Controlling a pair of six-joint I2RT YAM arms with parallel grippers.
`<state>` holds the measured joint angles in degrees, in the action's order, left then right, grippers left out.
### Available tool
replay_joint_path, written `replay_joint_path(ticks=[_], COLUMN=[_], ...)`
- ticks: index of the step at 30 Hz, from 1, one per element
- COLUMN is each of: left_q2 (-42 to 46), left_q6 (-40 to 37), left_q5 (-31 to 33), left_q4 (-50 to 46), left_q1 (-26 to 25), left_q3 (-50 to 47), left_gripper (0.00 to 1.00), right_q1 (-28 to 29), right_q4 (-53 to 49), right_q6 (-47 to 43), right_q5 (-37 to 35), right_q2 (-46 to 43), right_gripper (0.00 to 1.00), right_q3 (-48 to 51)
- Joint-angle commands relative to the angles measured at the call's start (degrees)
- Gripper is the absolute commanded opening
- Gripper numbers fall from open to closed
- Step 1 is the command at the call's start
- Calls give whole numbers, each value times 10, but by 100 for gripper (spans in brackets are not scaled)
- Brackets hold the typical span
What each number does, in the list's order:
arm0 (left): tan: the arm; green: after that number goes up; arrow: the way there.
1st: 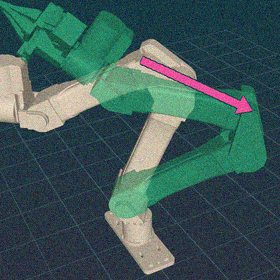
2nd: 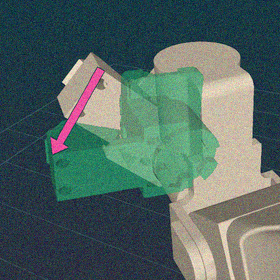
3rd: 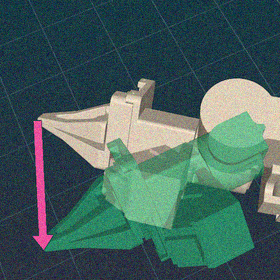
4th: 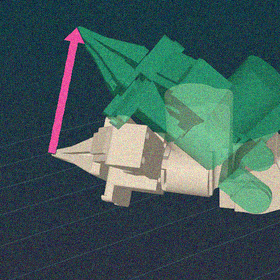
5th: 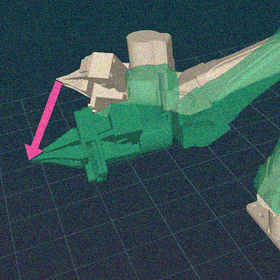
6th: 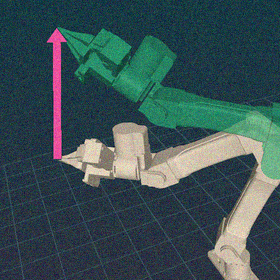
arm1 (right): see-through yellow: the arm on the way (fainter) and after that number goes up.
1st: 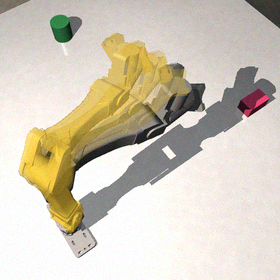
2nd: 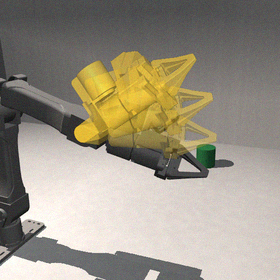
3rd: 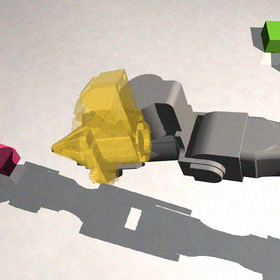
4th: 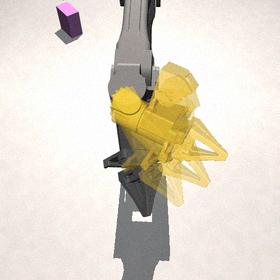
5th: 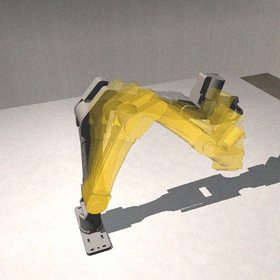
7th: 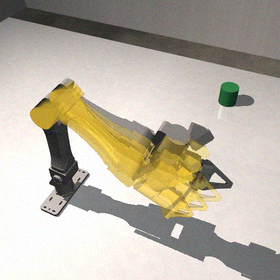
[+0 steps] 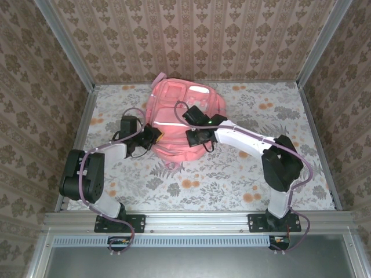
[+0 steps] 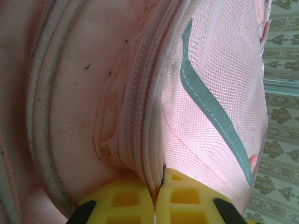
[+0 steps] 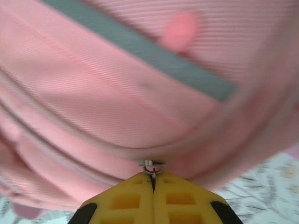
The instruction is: Pack the student bag
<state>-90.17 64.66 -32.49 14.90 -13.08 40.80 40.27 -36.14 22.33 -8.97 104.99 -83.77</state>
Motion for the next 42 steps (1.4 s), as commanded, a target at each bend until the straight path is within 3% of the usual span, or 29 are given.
replay_joint_path(ticks=[1, 11, 14, 15, 19, 25, 30, 34, 37, 42], left_q2=[2, 1, 5, 8, 45, 139, 214, 273, 305, 333], left_q6=[-41, -146, -165, -173, -210, -291, -354, -411, -464, -551], left_q5=[27, -15, -34, -40, -18, 149, 311, 443, 518, 560], left_q4=[-20, -89, -98, -108, -177, -319, -338, -265, -199, -29], left_q1=[14, 19, 23, 23, 26, 57, 87, 92, 97, 100], left_q3=[5, 35, 48, 57, 90, 132, 118, 52, -5, -116], left_gripper=[0, 0, 0, 5, 48, 82, 95, 97, 98, 100], right_q1=[-41, -102, -103, -103, -104, -119, -163, -217, -269, -344], right_q4=[-47, -24, -29, -28, -1, 96, 175, 288, 348, 426], right_q6=[-36, -69, -59, -55, -46, -69, -95, -104, -73, -42], right_q5=[-84, -46, -33, -28, -32, -159, -265, -316, -310, -259], right_q2=[-28, 36, 27, 16, -55, -200, -299, -369, -410, -417], right_gripper=[0, 1, 19, 28, 61, 98, 100, 100, 100, 100], right_q3=[15, -79, -91, -86, -37, 88, 188, 300, 384, 486])
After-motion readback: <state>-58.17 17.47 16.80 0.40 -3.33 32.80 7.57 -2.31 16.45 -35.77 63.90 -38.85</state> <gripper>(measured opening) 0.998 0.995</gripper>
